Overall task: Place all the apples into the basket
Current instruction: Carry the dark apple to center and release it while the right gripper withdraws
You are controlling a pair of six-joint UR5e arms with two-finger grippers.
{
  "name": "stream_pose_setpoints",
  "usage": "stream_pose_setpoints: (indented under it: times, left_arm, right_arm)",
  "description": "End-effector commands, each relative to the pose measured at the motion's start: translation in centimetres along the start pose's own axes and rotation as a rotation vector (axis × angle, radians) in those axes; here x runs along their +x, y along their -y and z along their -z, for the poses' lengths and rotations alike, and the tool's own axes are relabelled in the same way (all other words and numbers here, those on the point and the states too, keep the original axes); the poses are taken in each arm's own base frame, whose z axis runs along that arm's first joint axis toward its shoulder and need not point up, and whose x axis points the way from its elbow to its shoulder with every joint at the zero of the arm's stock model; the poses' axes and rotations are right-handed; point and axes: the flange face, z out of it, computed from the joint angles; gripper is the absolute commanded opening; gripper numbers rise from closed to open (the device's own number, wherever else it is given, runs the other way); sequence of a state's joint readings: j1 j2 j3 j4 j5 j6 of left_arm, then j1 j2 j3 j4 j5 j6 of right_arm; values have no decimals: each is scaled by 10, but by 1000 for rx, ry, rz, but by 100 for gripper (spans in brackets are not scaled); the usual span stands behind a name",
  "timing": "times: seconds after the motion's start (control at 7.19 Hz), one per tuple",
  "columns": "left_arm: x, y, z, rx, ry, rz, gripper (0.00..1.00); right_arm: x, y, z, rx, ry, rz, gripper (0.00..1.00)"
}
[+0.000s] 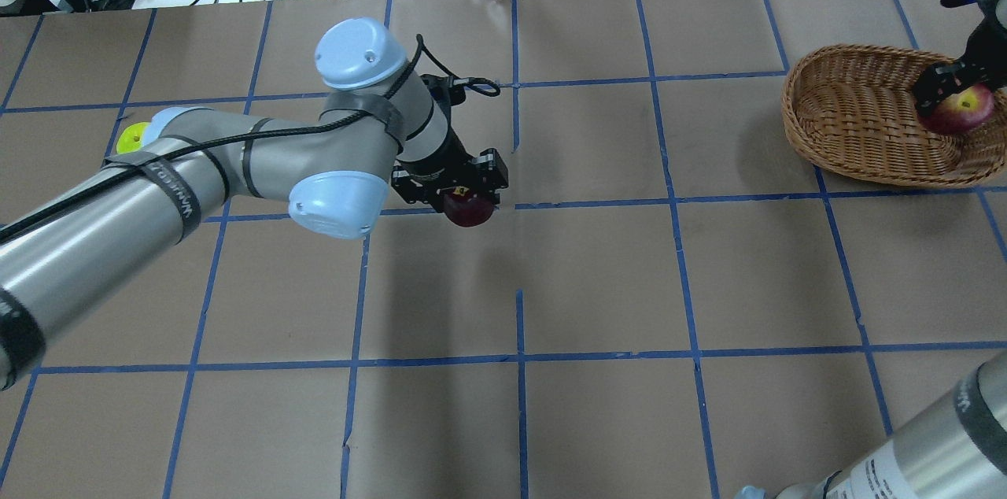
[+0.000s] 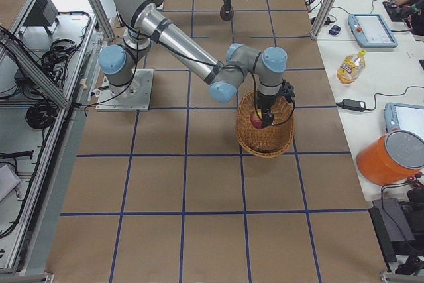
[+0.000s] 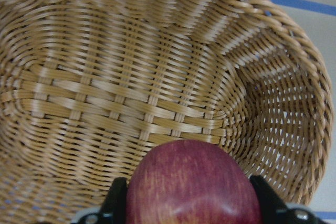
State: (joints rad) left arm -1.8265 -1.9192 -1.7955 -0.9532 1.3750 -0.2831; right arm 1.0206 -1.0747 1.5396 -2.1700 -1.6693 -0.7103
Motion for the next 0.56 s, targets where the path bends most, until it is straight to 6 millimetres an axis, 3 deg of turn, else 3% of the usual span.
stream_pose_setpoints:
  times: [0.0,0.14,0.28,0.42]
  left_arm:
    - [43,18,-25,30,69,12,27]
    - [46,27,-38,30,67,43,27]
    - [53,36,-46,29,67,40,27]
    - [62,33,-61,12,73,38,30]
  right_arm:
    - [24,-3,-32,22,-25,27,0]
    - [22,-1,-39,22,-12,33,72]
    - [26,1,-38,50,-39,43,87]
    - [26,0,-34,51,-40,40,100]
